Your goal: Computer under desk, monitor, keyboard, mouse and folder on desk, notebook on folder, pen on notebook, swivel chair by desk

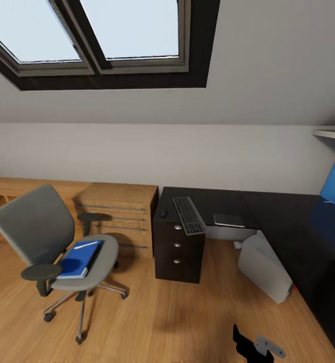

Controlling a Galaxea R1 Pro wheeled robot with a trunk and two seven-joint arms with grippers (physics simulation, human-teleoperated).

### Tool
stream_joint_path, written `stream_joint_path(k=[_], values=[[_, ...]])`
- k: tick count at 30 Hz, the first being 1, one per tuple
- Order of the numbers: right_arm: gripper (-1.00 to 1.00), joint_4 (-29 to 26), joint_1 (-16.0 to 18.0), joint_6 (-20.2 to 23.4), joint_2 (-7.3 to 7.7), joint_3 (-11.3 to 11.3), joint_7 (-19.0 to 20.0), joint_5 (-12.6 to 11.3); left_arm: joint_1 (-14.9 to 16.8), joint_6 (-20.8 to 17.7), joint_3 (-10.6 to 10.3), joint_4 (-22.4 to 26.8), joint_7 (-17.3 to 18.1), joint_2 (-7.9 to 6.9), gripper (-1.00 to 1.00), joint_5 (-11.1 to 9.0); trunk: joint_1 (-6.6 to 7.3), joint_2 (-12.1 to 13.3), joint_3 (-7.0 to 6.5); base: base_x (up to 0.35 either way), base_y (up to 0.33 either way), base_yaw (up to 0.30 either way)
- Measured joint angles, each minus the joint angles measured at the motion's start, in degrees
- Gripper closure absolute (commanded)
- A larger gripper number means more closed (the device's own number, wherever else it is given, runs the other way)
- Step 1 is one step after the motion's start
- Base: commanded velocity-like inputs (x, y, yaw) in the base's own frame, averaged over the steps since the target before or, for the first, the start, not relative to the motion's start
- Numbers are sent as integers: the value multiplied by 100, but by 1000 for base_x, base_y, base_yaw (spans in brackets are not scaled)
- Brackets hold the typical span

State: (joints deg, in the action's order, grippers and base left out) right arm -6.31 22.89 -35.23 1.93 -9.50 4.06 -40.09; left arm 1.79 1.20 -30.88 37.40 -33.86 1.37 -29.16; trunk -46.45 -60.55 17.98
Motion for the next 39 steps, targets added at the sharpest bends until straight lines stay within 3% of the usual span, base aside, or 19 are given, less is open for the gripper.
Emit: stream_joint_path(k=[12, 32, 39], values=[[-100, 42, 0, -13, -4, -24, 0, 1, 0, 0, 3, 0, 0, 0, -100, -4, 0, 0, -97, -337, -16, 0], [-100, 47, 0, -10, -10, -37, 0, 3, 0, 0, -2, -110, 9, 5, -100, 13, 0, 0, -108, -335, -25, 0], [-100, 49, 0, -9, -10, -37, 2, 6, -1, 219, -7, -110, -3, 7, -100, 28, 69, 119, -162, -72, -19, 0]])
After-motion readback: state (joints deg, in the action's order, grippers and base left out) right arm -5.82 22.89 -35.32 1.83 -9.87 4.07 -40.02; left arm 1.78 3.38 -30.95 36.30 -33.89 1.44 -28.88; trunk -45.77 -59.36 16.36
